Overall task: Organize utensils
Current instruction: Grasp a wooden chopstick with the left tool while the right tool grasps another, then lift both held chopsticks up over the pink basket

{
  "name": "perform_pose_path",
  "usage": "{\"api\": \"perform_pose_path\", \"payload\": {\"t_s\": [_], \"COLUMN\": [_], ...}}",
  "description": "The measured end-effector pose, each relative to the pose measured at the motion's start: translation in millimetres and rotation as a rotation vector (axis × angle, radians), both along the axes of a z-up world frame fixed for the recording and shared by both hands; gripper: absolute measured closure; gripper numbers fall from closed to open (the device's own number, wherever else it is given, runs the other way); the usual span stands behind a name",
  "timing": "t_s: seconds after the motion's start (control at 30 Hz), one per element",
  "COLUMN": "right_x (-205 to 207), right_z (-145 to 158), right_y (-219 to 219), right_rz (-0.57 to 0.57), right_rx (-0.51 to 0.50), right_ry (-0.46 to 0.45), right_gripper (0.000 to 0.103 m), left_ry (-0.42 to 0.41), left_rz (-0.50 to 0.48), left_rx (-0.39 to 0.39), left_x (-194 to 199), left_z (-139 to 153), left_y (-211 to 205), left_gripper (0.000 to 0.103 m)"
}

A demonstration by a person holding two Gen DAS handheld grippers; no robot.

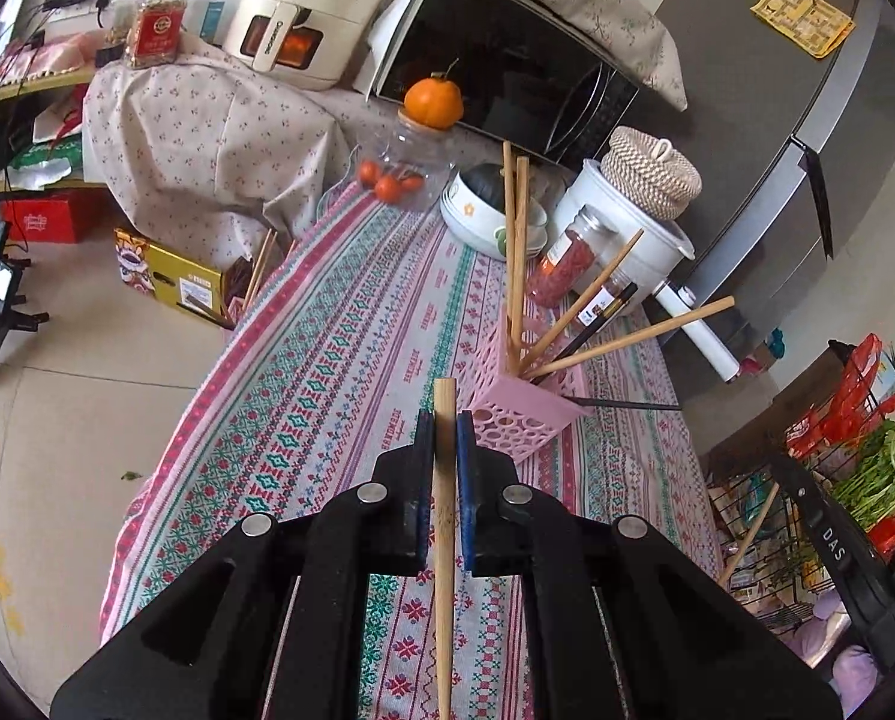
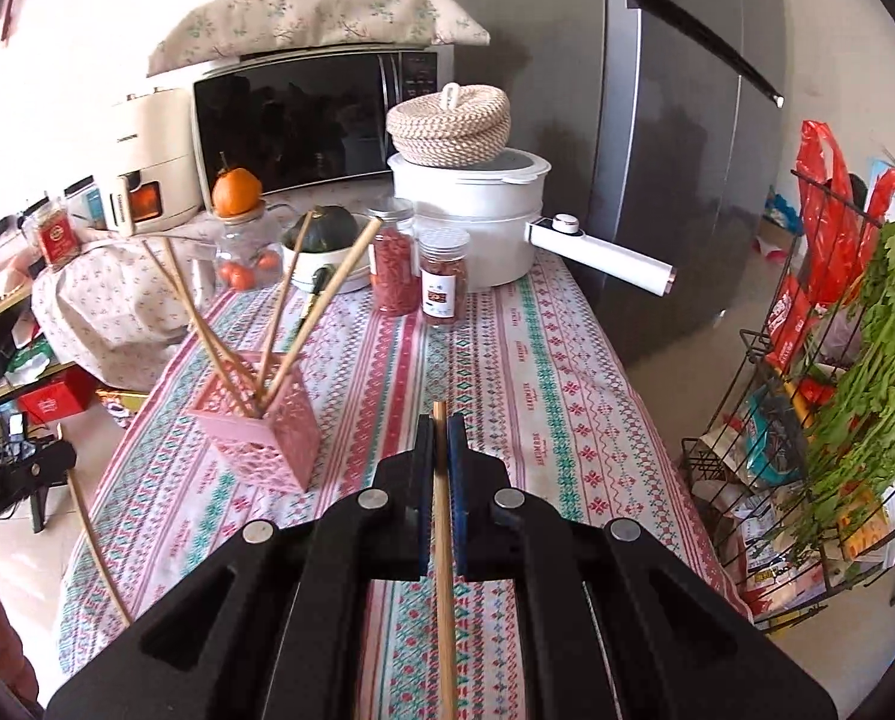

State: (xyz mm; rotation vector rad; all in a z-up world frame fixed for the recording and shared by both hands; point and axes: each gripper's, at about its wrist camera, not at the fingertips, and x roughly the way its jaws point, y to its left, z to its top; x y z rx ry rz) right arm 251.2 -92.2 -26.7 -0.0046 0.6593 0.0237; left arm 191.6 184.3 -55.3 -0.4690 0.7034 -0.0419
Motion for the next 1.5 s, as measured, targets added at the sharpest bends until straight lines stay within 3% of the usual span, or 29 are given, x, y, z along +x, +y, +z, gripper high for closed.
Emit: {"api": "perform_pose_path", "payload": {"t_s": [0.33,0.73,1.13,1.5], "right_x": [-17.4,-36.7,-38.5,-8.1], "right_z": [22.7,79.7,145.0,197.1], "right_y": [8.6,27.8,32.1,41.2], "right_rz": [0.061,0.161,0.235,0.259], "right_rx": [0.025,0.041,0.120,0.189], "right_ry": [0.026,-0.001,-0.051,-0.115], "right_gripper": [0.098,0.098,0.098,0.098], "left_ry": [-0.046,-0.097,-0.175,-0.255], "left_rz": [-0.004,0.026,0.038,0.001], "left_rx": [0.020,0.057,0.105,0.152], "left_x": [-10.8,-20.7,-8.8,28.5], "left_z": [16.9,47.1,116.1,168.6], "left_y": [0.2,6.5,10.3,-11.4], "left_gripper": [0.096,0.097,0.097,0.097]}}
